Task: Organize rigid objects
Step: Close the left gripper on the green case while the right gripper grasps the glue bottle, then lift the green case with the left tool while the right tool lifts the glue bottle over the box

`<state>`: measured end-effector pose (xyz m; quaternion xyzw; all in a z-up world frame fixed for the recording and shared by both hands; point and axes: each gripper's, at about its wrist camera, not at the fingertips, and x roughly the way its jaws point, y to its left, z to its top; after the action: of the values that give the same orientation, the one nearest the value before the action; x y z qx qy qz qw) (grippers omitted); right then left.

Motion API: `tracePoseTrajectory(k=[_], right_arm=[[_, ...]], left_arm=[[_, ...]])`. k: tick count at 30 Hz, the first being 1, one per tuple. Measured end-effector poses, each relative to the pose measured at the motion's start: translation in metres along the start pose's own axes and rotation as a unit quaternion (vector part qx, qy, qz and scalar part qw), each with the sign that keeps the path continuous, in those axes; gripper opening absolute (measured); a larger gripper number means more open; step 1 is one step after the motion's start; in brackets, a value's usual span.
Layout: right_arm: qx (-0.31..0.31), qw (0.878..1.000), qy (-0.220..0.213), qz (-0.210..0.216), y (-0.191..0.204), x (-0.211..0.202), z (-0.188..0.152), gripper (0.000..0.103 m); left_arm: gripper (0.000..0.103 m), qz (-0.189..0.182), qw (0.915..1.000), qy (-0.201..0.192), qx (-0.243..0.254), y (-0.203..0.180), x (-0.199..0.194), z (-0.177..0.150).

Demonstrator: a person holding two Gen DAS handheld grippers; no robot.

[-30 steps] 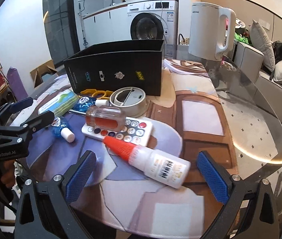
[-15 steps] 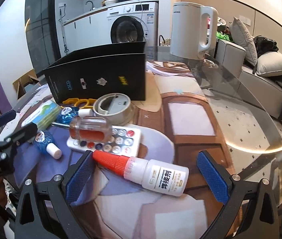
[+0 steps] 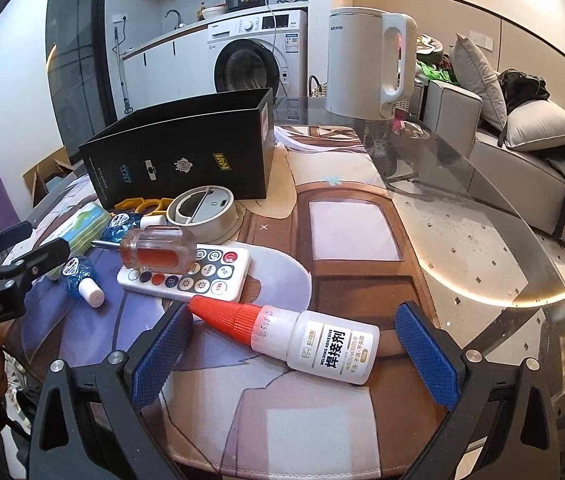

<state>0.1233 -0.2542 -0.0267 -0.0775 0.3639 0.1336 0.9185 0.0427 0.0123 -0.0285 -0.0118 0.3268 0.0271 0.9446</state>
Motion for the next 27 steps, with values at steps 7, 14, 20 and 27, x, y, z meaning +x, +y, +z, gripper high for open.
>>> tracePoseTrajectory(k=[7, 14, 20, 27], right_arm=[[-0.010, 1.000, -0.007, 0.010, 0.006, -0.002, -0.002, 0.098], [-0.018, 1.000, -0.018, 0.018, 0.007, -0.005, -0.004, 0.086], [-0.021, 0.999, -0.021, 0.029, 0.006, -0.006, -0.004, 0.086], [-0.026, 0.999, -0.023, 0.041, 0.006, -0.006, -0.003, 0.086]], left_arm=[[0.103, 0.005, 0.9995, 0.019, 0.026, -0.009, 0.005, 0.001], [0.085, -0.014, 0.9989, 0.029, 0.033, -0.014, 0.009, 0.002], [0.055, -0.043, 0.9978, 0.019, 0.045, -0.019, 0.003, 0.000], [0.055, -0.054, 0.9977, 0.009, 0.040, -0.016, -0.003, 0.001]])
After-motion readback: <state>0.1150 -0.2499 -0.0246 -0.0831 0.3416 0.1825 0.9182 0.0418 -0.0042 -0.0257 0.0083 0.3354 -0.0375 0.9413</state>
